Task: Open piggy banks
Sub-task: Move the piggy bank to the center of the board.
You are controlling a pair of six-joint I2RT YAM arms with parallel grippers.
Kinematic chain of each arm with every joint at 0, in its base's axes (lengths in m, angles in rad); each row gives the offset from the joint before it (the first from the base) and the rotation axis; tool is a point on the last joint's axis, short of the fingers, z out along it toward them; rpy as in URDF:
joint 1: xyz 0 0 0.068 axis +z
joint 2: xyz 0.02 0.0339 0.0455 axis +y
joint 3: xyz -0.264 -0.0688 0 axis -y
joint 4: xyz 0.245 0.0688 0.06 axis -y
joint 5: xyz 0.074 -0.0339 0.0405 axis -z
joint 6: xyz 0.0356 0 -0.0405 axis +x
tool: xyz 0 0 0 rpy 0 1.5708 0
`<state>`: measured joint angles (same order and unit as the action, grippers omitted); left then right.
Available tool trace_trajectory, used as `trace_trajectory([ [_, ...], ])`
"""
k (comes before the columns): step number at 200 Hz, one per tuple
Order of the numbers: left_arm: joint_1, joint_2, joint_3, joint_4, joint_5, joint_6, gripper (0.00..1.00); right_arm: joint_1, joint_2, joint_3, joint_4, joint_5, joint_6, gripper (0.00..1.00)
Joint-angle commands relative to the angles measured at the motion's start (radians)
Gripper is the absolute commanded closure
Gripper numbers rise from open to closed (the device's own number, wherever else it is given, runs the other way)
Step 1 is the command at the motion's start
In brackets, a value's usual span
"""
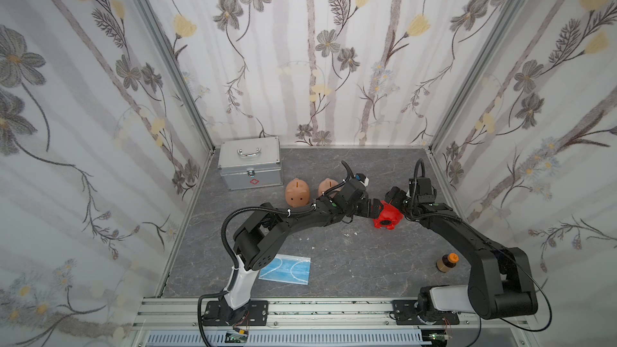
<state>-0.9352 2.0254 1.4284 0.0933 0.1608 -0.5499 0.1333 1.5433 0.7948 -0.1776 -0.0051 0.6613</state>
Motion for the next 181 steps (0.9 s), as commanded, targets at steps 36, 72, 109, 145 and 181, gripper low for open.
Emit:
trace_trajectory([
  [36,-0.001,-0.050,-0.049,0.011,-0.016,-0.001,0.00,0.064,0.046,0.026,-0.076,0.050,-0.035,0.11],
  [72,-0.001,-0.114,-0.129,0.034,-0.034,-0.018,0.00,0.101,0.028,0.014,-0.091,0.070,-0.048,0.18],
  [109,-0.005,-0.203,-0.249,0.078,-0.051,-0.048,0.00,0.151,0.009,-0.019,-0.084,0.041,-0.051,0.19],
  [145,-0.017,-0.327,-0.399,0.097,-0.096,-0.059,0.00,0.222,-0.034,-0.073,-0.034,-0.034,-0.051,0.20],
  [181,-0.019,-0.462,-0.551,0.100,-0.153,-0.073,0.00,0.349,-0.011,-0.057,0.008,-0.076,-0.040,0.21],
])
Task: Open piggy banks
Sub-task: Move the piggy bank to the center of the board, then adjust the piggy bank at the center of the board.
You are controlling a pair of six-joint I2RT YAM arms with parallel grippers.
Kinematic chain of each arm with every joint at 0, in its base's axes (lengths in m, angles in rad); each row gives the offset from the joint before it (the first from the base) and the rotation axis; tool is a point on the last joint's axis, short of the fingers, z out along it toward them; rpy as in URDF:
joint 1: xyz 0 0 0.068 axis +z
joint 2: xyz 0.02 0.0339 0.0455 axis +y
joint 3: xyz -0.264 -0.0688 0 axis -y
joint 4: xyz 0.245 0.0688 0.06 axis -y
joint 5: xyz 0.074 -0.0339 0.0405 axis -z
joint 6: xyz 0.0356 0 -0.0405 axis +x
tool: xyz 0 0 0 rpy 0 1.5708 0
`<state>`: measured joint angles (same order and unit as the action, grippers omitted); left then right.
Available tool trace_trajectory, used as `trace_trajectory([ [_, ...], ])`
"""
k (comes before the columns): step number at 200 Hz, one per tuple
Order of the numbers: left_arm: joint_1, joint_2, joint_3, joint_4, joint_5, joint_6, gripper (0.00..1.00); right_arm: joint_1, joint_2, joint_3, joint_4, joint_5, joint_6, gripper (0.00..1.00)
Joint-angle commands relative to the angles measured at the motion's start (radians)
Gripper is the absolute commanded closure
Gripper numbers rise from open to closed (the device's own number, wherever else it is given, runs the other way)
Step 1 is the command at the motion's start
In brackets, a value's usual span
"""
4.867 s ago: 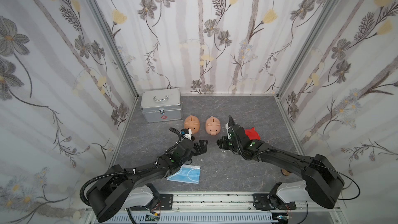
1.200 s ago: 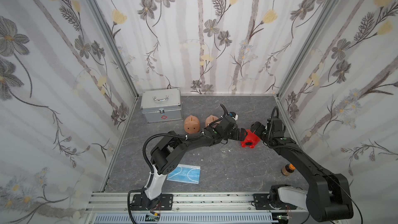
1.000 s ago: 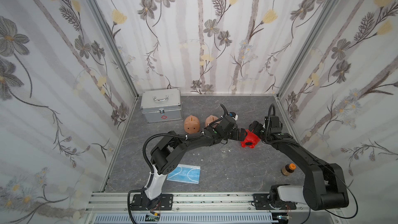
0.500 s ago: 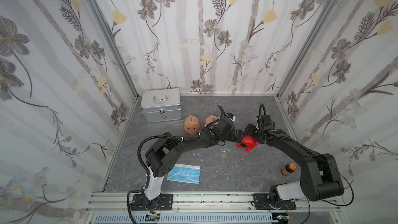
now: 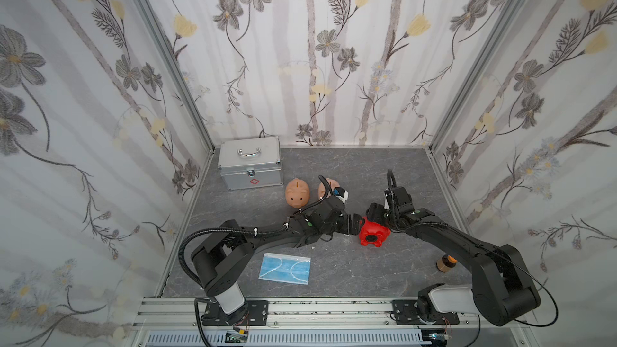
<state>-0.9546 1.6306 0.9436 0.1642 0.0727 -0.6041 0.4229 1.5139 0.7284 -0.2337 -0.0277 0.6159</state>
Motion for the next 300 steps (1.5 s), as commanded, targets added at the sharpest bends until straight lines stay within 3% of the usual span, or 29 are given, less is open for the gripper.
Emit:
trace_trajectory([
  [1,0.001,-0.070,-0.070,0.030,-0.067,-0.019,0.00,0.063,0.020,0.009,0.065,-0.054,0.006,0.21],
  [48,0.001,-0.257,-0.251,0.019,-0.141,-0.037,0.00,0.212,0.103,0.110,0.110,-0.087,-0.011,0.22],
  [85,0.001,-0.311,-0.301,0.017,-0.153,-0.037,0.00,0.230,0.091,0.111,0.154,-0.077,-0.004,0.23],
  [142,-0.008,-0.186,-0.240,0.149,-0.046,-0.060,0.00,0.198,-0.151,0.025,0.033,0.231,0.102,0.19],
  [185,-0.038,-0.063,-0.191,0.218,0.011,-0.085,0.00,0.090,-0.211,-0.133,0.032,0.128,0.168,0.30],
  [225,-0.040,-0.031,-0.201,0.247,0.002,-0.111,0.00,0.092,-0.222,-0.203,-0.008,0.145,0.215,0.40],
  [300,-0.038,-0.057,-0.247,0.271,-0.018,-0.160,0.00,0.160,-0.276,-0.263,0.005,0.087,0.264,0.47],
])
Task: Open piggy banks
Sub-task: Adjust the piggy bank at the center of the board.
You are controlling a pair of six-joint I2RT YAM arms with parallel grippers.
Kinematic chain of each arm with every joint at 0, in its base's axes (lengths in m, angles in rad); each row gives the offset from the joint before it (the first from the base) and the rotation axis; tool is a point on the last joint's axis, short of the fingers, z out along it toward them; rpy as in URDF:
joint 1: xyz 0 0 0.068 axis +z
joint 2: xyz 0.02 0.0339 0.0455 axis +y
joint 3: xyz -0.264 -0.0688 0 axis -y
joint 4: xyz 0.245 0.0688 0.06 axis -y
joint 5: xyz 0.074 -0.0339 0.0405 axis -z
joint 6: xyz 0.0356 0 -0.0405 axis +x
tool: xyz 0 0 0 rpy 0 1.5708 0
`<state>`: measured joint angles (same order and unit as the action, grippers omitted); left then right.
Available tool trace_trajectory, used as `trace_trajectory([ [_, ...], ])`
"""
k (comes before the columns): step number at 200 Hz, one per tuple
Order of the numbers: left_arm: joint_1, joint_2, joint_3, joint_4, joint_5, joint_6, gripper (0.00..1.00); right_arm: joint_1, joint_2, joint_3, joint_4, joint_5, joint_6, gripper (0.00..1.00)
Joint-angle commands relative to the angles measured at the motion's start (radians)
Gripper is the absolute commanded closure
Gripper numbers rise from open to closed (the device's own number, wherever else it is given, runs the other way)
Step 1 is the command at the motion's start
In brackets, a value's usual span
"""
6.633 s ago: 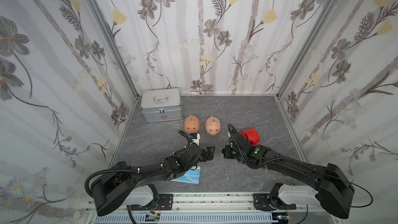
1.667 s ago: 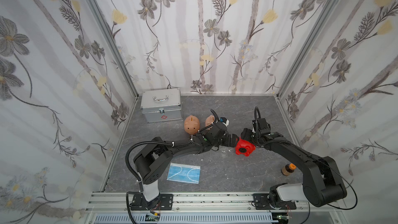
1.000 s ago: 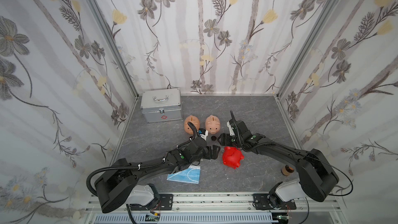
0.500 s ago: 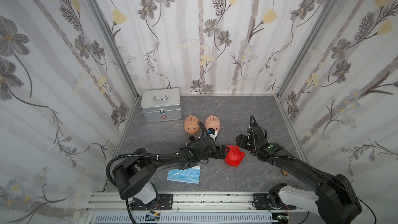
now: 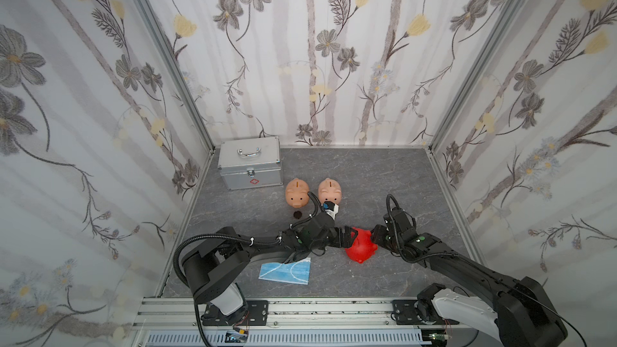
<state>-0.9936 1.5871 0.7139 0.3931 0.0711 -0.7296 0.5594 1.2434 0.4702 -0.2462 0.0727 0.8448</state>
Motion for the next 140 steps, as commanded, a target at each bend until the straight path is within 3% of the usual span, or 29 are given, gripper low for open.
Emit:
trace_trajectory([
  [1,0.001,-0.014,-0.018,0.044,-0.017,-0.036,0.00,0.026,-0.005,-0.005,0.018,-0.014,0.035,0.47],
  [140,0.020,0.018,-0.106,0.173,0.051,-0.138,0.00,0.159,0.028,-0.044,0.203,-0.070,0.176,0.53],
])
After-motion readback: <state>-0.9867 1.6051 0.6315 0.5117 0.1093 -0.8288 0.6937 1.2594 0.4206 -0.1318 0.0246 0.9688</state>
